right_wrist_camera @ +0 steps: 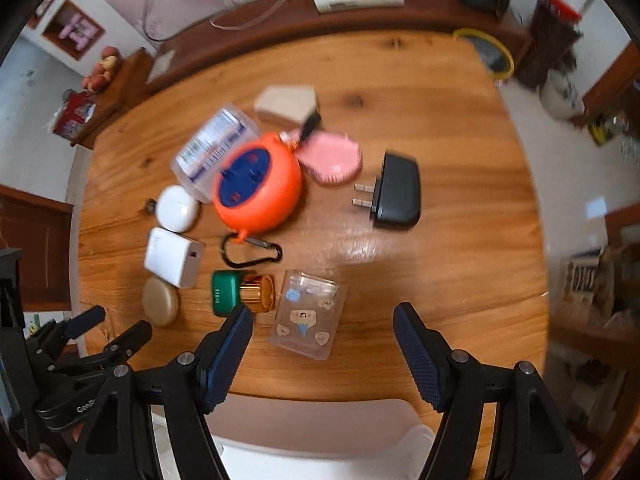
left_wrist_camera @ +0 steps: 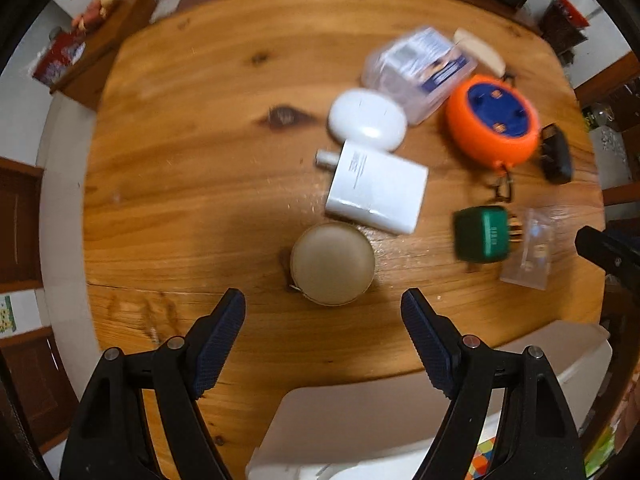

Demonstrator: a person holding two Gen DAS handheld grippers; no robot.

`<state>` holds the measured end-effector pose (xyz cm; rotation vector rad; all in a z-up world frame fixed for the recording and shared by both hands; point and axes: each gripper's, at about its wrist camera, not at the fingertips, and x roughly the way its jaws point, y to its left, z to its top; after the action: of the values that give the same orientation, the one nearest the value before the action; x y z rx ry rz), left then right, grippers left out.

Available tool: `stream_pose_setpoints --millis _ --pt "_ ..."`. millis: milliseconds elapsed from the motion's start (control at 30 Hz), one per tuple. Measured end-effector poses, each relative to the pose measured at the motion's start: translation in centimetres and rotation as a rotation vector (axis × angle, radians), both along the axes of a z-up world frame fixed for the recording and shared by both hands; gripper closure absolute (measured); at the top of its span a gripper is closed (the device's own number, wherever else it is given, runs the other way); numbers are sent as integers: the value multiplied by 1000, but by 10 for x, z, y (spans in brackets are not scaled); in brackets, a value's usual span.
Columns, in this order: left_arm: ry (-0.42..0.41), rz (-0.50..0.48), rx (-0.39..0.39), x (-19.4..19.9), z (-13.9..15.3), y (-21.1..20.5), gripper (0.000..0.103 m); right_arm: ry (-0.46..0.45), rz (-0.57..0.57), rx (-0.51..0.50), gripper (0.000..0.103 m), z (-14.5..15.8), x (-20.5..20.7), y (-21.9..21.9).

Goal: Organize rigid objects
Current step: 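Grasp the clear plastic box with the right tool while the left tool reaches the gold compact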

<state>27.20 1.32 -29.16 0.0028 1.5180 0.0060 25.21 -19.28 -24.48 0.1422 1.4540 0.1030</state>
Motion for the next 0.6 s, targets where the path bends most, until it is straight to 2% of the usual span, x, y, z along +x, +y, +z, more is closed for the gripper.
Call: stream_pose_setpoints --millis 267,600 --pt "58 29 2 4 -27 3 20 66 -32 3 29 -27 7 3" --pt "82 49 2 1 -40 12 20 141 -62 -19 29 -57 7 12"
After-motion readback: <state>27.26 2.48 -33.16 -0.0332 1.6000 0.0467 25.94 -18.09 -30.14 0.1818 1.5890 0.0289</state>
